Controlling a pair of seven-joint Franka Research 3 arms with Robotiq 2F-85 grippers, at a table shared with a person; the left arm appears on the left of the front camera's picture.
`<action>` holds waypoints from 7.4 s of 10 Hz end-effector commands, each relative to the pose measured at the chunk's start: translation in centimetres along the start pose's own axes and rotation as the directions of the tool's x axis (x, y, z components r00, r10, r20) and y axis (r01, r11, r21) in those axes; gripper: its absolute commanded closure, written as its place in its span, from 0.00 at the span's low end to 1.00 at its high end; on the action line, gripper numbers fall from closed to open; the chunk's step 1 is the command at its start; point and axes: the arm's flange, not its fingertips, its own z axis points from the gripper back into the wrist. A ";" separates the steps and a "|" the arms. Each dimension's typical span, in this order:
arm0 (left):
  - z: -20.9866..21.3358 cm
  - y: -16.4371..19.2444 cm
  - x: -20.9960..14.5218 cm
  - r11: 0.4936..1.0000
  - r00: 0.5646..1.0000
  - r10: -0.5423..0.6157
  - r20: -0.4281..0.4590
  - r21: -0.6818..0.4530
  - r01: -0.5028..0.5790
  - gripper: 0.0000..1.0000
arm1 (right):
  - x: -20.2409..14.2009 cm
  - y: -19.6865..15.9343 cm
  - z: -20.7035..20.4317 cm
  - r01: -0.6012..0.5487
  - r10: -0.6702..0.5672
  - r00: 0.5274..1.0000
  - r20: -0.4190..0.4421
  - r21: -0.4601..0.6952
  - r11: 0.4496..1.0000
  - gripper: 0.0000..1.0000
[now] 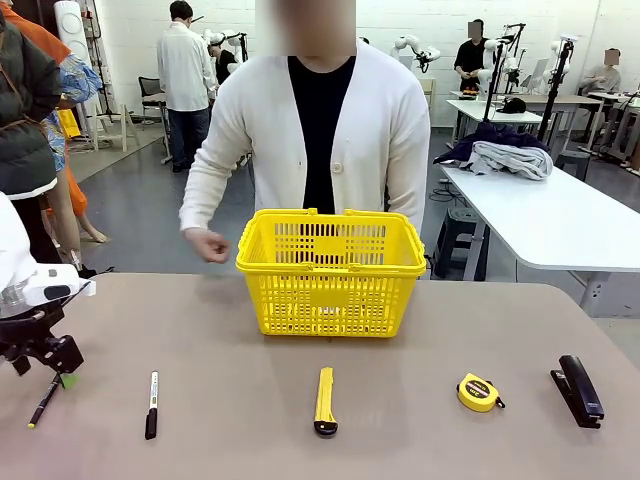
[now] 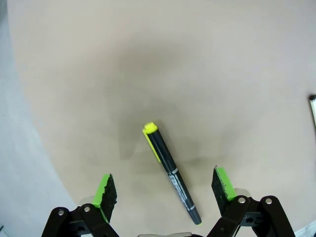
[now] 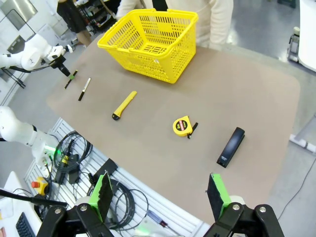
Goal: Place the items the person wants into the basket.
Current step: Pick up the item the person points to and place it in the Market Basket.
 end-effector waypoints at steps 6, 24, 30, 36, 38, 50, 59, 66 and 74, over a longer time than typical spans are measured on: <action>-3.0 0.0 -2.4 0.995 0.992 0.099 0.076 0.012 -0.100 0.00 | 0.0 0.1 -0.1 -0.011 0.011 1.000 0.001 0.012 1.000 0.00; -0.8 0.2 -2.2 0.996 0.993 0.083 0.082 -0.034 -0.081 1.00 | 0.0 0.1 -0.1 -0.011 0.011 1.000 0.001 0.012 1.000 0.00; 15.6 -5.3 2.2 0.919 0.909 -0.393 -0.141 -0.086 0.384 1.00 | 0.0 0.1 -0.1 -0.011 0.011 1.000 0.001 0.012 1.000 0.00; 27.2 -13.4 4.6 0.772 0.770 -0.628 0.113 -0.032 0.634 1.00 | 0.0 0.1 -0.1 -0.011 0.011 1.000 0.001 0.012 1.000 0.00; 27.3 -14.5 4.2 0.755 0.749 -0.650 0.130 -0.010 0.656 1.00 | 0.0 0.1 -0.1 -0.011 0.011 1.000 0.001 0.012 1.000 0.00; 29.7 -28.9 26.0 0.060 0.047 -0.996 0.077 0.187 0.981 0.88 | 0.0 0.1 -0.1 -0.011 0.011 1.000 0.001 0.012 1.000 0.00; 21.4 -38.9 35.3 0.194 0.183 -0.956 0.228 0.027 0.981 0.88 | 0.0 0.1 -0.1 -0.011 0.011 1.000 0.001 0.012 1.000 0.00; 13.5 -38.9 33.8 0.237 0.259 -0.959 0.119 -0.170 0.956 0.88 | 0.0 0.1 -0.1 -0.011 0.011 1.000 0.001 0.012 1.000 0.00; 9.3 -40.2 33.8 0.179 0.199 -0.975 0.098 -0.181 0.967 0.28 | 0.0 0.1 -0.1 -0.011 0.011 1.000 0.001 0.012 1.000 0.00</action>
